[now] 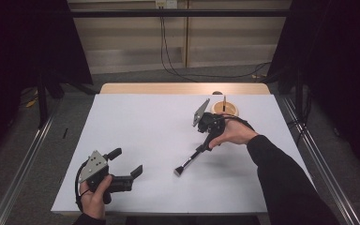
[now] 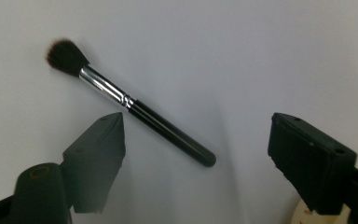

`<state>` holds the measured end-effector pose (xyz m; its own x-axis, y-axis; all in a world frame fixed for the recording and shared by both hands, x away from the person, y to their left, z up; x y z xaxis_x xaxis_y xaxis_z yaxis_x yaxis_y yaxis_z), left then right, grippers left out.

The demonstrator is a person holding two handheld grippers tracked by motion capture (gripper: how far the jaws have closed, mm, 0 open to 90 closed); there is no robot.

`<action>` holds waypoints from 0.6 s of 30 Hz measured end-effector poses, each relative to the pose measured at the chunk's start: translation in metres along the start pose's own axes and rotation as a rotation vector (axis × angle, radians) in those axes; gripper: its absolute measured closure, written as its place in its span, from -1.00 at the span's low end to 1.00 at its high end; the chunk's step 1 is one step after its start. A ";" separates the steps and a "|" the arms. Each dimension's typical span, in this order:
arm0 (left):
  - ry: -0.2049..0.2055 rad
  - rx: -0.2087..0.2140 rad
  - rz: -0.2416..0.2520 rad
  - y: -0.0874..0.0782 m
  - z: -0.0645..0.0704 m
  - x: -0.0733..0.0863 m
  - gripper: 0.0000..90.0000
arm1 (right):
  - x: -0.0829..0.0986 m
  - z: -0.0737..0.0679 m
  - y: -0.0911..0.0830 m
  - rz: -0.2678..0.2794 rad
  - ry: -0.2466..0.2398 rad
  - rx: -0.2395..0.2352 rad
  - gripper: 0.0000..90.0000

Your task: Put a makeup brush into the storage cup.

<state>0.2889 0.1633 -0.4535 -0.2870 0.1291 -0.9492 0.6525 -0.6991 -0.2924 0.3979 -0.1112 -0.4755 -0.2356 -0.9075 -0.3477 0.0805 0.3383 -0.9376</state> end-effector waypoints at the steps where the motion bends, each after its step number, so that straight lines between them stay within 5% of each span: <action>1: 0.000 -0.006 -0.002 0.000 0.000 0.000 -0.97 | 0.002 0.000 0.002 -0.037 0.003 0.000 -0.48; 6: 0.001 -0.012 -0.009 0.000 -0.001 0.001 -0.96 | 0.004 -0.002 0.010 -0.108 -0.021 -0.032 -0.43; 12: 0.003 -0.011 -0.011 0.000 -0.001 0.001 -0.96 | 0.001 -0.004 0.017 -0.127 -0.039 -0.045 -0.45; 18: 0.004 -0.021 -0.007 0.000 -0.002 0.001 -0.97 | -0.004 -0.011 0.021 -0.131 -0.065 -0.068 -0.23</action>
<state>0.2897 0.1649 -0.4542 -0.2889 0.1370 -0.9475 0.6647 -0.6836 -0.3015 0.3899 -0.0974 -0.4939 -0.1760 -0.9585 -0.2241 -0.0133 0.2299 -0.9731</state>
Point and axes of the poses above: each handheld gripper's, and its own axes: y roughly forward along the jaws, x roughly out of its underside, z roughly to its right, the point moved 7 cm from there along y, roughly forward along the jaws, and after that the axes turned 3 degrees about -z, right-handed, at the moved point
